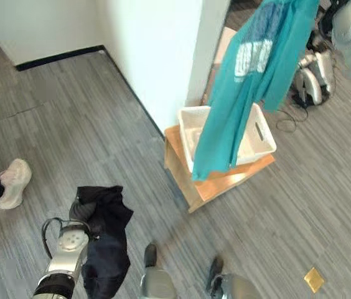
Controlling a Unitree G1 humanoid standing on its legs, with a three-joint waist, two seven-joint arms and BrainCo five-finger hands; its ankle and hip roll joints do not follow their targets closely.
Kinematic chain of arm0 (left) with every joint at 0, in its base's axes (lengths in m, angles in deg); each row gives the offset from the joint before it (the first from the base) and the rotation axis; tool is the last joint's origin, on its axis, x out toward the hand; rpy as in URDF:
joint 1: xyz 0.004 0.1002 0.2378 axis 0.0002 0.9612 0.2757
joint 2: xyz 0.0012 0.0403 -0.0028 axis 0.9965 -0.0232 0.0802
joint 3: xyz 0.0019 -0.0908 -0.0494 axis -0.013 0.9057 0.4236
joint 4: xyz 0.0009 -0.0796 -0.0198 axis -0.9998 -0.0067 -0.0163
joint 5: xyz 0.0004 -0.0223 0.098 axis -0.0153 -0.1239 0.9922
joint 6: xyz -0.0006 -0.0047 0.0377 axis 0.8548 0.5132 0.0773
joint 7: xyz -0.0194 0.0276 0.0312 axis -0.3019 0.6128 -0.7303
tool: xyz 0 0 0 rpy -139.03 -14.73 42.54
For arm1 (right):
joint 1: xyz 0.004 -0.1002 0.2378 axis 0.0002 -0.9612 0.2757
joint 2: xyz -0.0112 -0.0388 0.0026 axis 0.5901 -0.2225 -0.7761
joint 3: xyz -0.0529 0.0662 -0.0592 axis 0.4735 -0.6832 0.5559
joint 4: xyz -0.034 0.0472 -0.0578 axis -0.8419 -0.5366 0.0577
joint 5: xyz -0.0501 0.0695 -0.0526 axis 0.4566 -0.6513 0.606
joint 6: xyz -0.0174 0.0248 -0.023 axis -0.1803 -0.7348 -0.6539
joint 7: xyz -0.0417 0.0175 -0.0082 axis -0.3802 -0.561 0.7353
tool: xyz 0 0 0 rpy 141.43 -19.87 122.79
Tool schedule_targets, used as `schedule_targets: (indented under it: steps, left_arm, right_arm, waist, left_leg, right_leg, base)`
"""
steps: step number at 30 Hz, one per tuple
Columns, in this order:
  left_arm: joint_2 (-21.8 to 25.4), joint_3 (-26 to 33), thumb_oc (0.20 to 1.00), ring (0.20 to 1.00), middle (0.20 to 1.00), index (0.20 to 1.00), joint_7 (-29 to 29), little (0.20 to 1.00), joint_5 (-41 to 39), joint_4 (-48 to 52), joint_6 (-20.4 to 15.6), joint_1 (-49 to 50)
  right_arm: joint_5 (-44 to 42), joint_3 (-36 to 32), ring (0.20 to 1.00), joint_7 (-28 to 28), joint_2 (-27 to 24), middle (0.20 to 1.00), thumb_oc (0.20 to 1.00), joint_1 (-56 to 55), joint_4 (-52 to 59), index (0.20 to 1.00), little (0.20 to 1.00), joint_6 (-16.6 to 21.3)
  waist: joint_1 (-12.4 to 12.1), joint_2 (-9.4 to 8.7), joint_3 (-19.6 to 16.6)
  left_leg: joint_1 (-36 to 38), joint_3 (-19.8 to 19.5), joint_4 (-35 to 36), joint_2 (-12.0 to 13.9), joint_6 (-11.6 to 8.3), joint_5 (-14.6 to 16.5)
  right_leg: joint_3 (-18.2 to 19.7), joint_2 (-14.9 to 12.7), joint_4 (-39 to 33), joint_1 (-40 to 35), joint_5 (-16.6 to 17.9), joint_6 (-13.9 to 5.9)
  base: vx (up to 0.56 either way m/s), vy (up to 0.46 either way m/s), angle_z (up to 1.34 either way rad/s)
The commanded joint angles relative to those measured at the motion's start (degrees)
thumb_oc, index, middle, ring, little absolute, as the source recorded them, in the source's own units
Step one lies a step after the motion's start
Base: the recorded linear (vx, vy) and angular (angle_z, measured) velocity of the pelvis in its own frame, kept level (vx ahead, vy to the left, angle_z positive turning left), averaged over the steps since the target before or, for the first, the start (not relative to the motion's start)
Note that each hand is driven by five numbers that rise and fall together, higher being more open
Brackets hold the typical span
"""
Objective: Pick up bed clothes into laundry basket.
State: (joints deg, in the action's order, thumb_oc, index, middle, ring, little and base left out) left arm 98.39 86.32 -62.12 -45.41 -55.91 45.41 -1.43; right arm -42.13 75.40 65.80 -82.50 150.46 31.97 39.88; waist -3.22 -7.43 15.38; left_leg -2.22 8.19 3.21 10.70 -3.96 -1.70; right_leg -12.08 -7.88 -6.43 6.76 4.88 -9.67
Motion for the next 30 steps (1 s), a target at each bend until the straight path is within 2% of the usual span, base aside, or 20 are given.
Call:
schedule_targets:
  steps: [1, 4, 8, 16, 24, 30]
  left_arm:
    - [5.75, -1.55, 0.200, 0.200, 0.200, 0.200, 0.55, 0.200, 1.65, 0.47, -2.92, 2.79]
    - [3.94, -0.85, 0.200, 0.200, 0.200, 0.200, 0.54, 0.200, 1.16, 1.28, -3.59, 4.84]
    - [1.68, -1.26, 0.200, 0.200, 0.200, 0.200, 0.21, 0.200, 1.07, 1.13, -3.66, 6.33]
    - [0.44, -1.32, 0.200, 0.200, 0.200, 0.200, -0.08, 0.200, 0.97, 3.86, -3.76, 7.55]
    - [0.36, -0.35, 0.200, 0.200, 0.200, 0.200, -0.95, 0.200, 0.82, 6.54, -3.36, 9.81]
    - [0.86, -0.66, 0.200, 0.200, 0.200, 0.200, -0.65, 0.200, 1.07, 6.37, -3.52, 9.60]
  right_arm:
    - [1.43, 3.99, 0.200, 0.61, -4.36, 0.200, 0.200, 6.29, -1.95, 0.200, 0.200, -2.34]
    - [0.67, 4.57, 0.200, 0.32, -5.97, 0.200, 0.200, 6.79, -0.24, 0.200, 0.200, -1.14]
    - [1.24, 6.28, 0.200, 0.78, -5.97, 0.200, 0.200, 8.58, -0.69, 0.200, 0.200, -0.55]
    - [2.19, 7.95, 0.200, 0.54, -7.33, 0.200, 0.200, 9.51, 0.88, 0.200, 0.200, -0.25]
    - [3.48, 2.56, 0.200, 0.06, -2.02, 0.200, 0.200, 2.14, 3.54, 0.200, 0.200, 0.06]
    - [3.70, 1.97, 0.200, 0.29, 0.49, 0.200, 0.200, 3.01, 3.55, 0.200, 0.200, -0.02]
  waist:
    - [-0.05, -3.89, -5.62]
    - [1.43, -4.93, -7.94]
    - [2.67, -4.39, -10.14]
    - [3.43, -3.45, -11.01]
    - [2.71, -2.35, -10.88]
    - [2.36, -2.93, -10.69]
  left_leg:
    - [4.83, 1.35, 1.79, -2.58, -2.87, 2.47]
    - [6.88, 0.76, 1.79, -1.62, -3.49, 3.34]
    - [8.02, 0.81, 1.79, -0.37, -4.19, 3.76]
    - [7.96, 0.94, 1.79, 1.19, -5.30, 3.43]
    - [8.51, 1.42, 1.79, 1.30, -5.06, 3.82]
    - [8.45, 1.59, 1.79, 1.07, -4.94, 4.05]
  right_leg:
    - [2.27, -4.33, 3.11, 0.37, 0.48, -2.07]
    - [3.77, -3.32, 2.43, -0.72, 1.94, -1.73]
    - [3.12, -2.10, 1.77, -3.02, 0.97, -1.30]
    - [2.61, -0.97, 1.43, -4.31, -0.18, -0.81]
    - [2.50, -1.22, 1.43, -5.31, -0.65, -0.64]
    - [2.69, -1.66, 1.43, -5.43, -0.54, -0.78]
  base:
    - [0.24, -0.109, 0.57]
    - [0.26, -0.098, 0.31]
    - [0.17, -0.042, -0.05]
    - [0.05, -0.015, -0.01]
    - [0.00, 0.011, -0.01]
    - [-0.01, 0.029, -0.01]
